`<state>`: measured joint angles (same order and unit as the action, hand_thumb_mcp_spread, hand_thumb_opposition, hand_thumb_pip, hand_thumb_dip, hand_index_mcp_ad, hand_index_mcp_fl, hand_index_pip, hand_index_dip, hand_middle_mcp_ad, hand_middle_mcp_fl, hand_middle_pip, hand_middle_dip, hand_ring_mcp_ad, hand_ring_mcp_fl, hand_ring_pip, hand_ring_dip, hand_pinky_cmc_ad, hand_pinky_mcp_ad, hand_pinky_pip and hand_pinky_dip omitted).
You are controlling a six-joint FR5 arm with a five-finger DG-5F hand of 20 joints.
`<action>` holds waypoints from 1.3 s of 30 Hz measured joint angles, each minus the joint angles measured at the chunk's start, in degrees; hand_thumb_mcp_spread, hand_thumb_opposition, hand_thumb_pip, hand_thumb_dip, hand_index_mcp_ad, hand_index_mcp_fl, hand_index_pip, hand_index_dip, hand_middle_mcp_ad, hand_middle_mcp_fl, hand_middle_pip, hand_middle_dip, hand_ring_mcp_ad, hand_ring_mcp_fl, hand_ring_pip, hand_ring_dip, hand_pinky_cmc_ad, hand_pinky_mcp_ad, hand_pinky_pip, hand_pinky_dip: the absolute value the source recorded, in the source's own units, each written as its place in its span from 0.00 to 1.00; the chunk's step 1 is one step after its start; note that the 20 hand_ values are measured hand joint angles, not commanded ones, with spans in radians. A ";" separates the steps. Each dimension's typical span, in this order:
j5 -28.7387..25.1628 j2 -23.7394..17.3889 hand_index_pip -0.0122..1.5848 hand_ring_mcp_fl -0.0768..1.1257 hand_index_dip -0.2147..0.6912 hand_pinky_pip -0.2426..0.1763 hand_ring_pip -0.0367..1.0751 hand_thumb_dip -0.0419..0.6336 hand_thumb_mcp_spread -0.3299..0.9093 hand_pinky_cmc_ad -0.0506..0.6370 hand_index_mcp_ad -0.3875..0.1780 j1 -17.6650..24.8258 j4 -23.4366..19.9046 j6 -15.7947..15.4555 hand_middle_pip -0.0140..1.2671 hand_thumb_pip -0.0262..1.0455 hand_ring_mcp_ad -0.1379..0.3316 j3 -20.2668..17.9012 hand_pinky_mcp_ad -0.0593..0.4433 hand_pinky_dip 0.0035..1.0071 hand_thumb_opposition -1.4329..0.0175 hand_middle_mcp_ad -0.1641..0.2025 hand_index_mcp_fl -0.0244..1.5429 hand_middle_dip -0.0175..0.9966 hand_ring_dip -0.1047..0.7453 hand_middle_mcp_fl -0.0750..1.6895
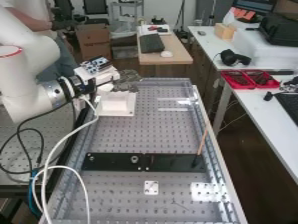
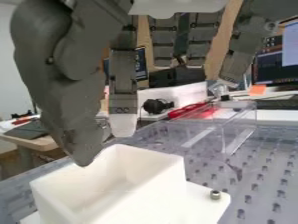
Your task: Grab the larger nut and place it in the white container
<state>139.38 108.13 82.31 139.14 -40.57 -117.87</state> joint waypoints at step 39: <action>-13.85 -4.57 0.66 0.07 0.29 0.28 0.18 0.34 0.48 0.60 0.44 4.56 9.25 -0.69 0.11 0.70 0.64 0.44 0.73 0.84 0.38 0.68 0.03 0.25 0.30 0.04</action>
<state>125.53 103.56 86.87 148.39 -41.27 -117.44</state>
